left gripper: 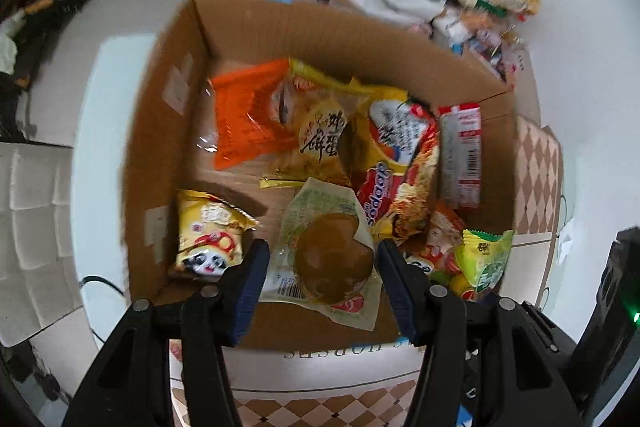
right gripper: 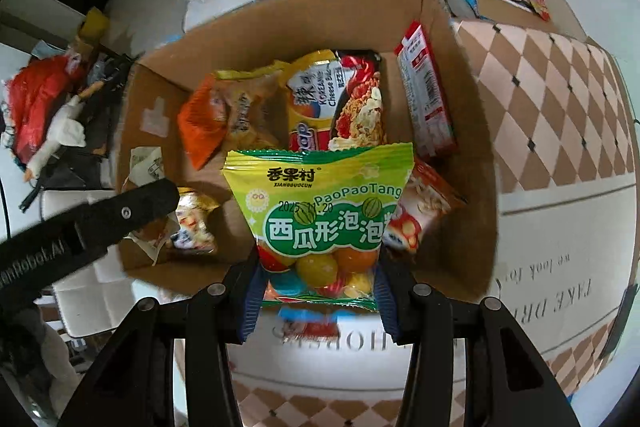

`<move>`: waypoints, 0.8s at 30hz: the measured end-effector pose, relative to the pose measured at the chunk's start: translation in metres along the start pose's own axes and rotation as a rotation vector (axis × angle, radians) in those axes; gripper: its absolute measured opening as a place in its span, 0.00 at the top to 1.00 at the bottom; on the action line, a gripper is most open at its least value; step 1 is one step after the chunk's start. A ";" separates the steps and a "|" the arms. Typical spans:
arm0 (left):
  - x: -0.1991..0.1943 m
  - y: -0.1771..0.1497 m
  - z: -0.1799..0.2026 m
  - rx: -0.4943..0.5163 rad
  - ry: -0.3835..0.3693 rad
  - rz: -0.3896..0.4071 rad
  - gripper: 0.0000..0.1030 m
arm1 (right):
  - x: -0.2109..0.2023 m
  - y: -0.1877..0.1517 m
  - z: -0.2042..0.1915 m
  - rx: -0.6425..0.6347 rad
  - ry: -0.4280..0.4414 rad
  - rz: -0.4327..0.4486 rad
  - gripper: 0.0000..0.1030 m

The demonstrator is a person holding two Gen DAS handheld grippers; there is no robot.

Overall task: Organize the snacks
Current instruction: 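Carry both held packets over the box and lower them inside, then open both grippers and withdraw them from the box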

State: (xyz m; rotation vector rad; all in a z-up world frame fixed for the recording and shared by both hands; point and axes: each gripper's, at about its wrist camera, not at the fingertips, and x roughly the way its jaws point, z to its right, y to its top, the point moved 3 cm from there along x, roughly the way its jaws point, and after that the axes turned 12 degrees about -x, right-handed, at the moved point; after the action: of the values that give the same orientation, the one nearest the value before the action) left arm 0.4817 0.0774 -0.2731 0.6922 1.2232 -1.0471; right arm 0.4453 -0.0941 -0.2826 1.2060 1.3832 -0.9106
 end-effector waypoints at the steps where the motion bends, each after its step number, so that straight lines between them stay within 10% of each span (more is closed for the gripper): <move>1: 0.010 0.004 -0.001 -0.009 0.001 -0.027 0.48 | 0.013 0.001 0.001 0.004 -0.004 -0.011 0.51; 19: 0.085 -0.009 -0.019 -0.061 0.030 -0.229 0.45 | 0.096 0.009 0.007 0.001 0.043 -0.172 0.48; 24: 0.081 -0.013 -0.020 -0.053 0.032 -0.203 0.44 | 0.102 0.018 0.007 -0.038 0.013 -0.179 0.16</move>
State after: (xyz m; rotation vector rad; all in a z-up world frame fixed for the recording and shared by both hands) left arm 0.4621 0.0690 -0.3549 0.5539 1.3655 -1.1699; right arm 0.4686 -0.0781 -0.3824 1.0739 1.5306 -0.9969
